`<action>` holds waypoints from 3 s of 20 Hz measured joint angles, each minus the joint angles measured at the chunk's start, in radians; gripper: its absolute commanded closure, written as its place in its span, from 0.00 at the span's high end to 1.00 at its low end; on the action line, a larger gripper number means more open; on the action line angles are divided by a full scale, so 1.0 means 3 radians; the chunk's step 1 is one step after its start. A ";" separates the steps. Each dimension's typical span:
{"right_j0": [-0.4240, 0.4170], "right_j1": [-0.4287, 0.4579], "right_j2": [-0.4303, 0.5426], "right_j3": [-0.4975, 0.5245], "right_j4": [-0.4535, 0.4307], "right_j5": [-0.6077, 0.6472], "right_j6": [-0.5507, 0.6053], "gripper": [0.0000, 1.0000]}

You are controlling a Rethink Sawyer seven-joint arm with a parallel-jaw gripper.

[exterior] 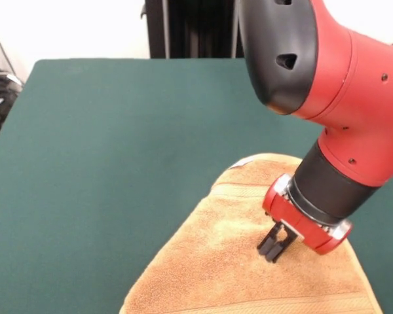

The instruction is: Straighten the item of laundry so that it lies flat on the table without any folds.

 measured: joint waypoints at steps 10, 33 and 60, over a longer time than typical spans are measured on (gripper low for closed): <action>-0.0230 0.0072 0.0025 -0.0518 0.0132 0.1291 -0.0286 0.00; -0.0523 0.0722 -0.1405 -0.1358 0.2691 0.1364 -0.0433 0.00; -0.0618 0.0791 -0.2590 -0.1375 0.3794 0.1361 -0.0433 0.00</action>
